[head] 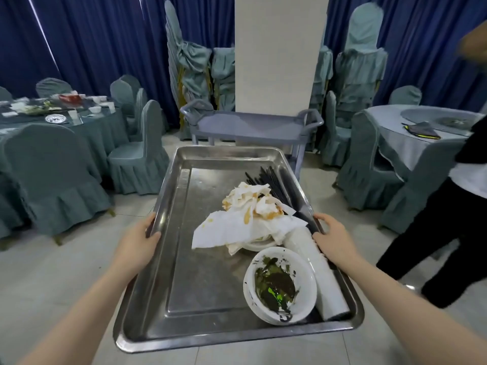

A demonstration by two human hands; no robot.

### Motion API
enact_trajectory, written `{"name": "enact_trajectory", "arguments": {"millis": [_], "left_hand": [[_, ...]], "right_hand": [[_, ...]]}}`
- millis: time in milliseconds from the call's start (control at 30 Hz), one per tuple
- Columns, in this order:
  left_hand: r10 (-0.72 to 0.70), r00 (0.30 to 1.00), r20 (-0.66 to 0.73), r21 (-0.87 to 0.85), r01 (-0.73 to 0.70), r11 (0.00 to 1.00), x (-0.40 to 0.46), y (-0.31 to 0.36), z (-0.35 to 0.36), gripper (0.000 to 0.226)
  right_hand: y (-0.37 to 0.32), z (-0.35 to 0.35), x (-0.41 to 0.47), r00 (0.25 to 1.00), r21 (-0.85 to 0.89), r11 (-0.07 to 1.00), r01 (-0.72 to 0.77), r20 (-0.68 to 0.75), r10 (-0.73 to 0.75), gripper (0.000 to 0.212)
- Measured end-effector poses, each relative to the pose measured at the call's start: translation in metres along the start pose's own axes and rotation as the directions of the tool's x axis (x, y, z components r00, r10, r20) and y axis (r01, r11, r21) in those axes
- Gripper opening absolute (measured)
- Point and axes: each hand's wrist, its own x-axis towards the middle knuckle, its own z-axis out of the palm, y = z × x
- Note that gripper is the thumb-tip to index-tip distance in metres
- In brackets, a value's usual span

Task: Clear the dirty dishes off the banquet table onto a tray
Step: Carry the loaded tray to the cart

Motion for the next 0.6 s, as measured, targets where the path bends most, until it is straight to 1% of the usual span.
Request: {"name": "enact_trajectory", "arguments": {"millis": [133,233,367,433,600], "left_hand": [[-0.018,1.0,-0.011,-0.013,0.018,1.0,0.103,0.015,0.029,0.047],[-0.014,1.0,-0.015,-0.013,0.014,1.0,0.187,0.026,0.052,0.051],[0.012,1.0,-0.005,0.062,-0.012,0.998,0.302,0.044,0.09,0.053],[0.024,1.0,0.017,0.04,-0.024,0.999,0.363,0.056,0.116,0.052],[0.039,0.999,0.031,0.014,-0.04,0.999,0.472,0.086,0.165,0.049]], "right_hand": [[-0.014,0.014,0.114,1.0,-0.004,1.0,-0.011,0.029,0.011,0.052],[-0.023,0.031,0.2,0.999,-0.016,1.0,-0.016,0.042,0.017,0.052],[-0.034,0.049,0.31,1.0,-0.048,0.999,0.0,0.011,0.0,0.052],[-0.033,0.055,0.368,1.0,-0.035,0.999,-0.024,-0.006,0.023,0.05],[-0.035,0.057,0.481,0.998,-0.045,0.998,-0.053,-0.023,0.052,0.048]]}}
